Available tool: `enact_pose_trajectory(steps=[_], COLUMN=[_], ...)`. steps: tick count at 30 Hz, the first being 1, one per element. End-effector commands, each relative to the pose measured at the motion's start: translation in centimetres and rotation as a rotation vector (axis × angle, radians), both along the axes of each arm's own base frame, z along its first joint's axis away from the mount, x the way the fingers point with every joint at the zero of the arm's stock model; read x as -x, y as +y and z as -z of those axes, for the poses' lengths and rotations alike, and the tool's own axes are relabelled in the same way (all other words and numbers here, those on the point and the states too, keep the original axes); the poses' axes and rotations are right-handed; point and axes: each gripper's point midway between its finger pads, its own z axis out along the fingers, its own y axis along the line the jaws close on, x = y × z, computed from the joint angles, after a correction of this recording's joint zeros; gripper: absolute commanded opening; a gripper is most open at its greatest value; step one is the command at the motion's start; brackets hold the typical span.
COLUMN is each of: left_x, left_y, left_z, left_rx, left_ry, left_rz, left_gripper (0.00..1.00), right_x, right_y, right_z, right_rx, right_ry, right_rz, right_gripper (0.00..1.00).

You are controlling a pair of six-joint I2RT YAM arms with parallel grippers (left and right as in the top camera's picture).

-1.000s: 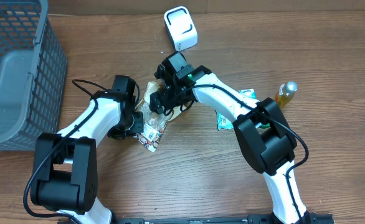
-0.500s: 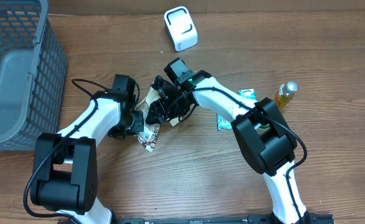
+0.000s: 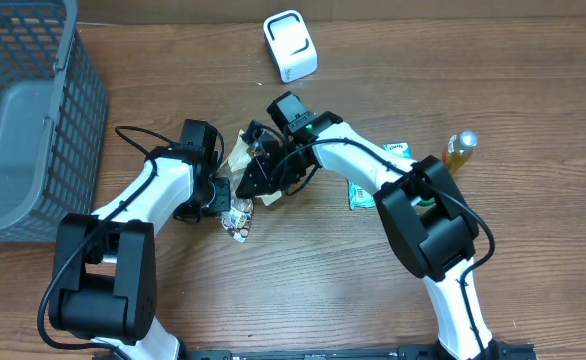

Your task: Scan the item barcode

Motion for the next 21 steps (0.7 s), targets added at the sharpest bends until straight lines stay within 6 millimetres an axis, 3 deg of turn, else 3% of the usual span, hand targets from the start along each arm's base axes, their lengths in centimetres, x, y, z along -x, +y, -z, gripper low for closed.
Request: enact_pose_trajectory(steps=[1,6,9,14,18,21], left_x=[1.0,0.1,-1.4,-4.3,-5.8,-6.9], left_y=[0.5,0.5,0.6,1.1,1.9,3.6], left_z=[1.4,0.0,-2.3,-7.9,-10.9,-11.8], left_rx=[-0.029,-0.027,-0.019,-0.003,-0.002,-0.050], left_ry=[0.035,0.021,-0.019,-0.146,-0.236,-0.292], left_rz=[0.020,0.019,0.007,-0.020,-0.044,-0.081], left_gripper=[0.04,0.04,0.04,0.04,0.04,0.04], right_x=[0.6,0.2,-0.3,-0.7,-0.6,-0.6], right_y=[0.2,-0.6,-1.1,-1.7,-1.8,-2.0], right_z=[-2.3,-2.9,-3.6,-5.5,-5.9,-5.9], right_rx=[-0.093,-0.112,-0.126,-0.150,-0.150,-0.148], right_ry=[0.047,0.068,0.047,-0.013,-0.032,-0.029], right_rz=[-0.019,-0.009,-0.006,-0.021,-0.029,-0.029], right_gripper=[0.04,0.04,0.04,0.04,0.04,0.04])
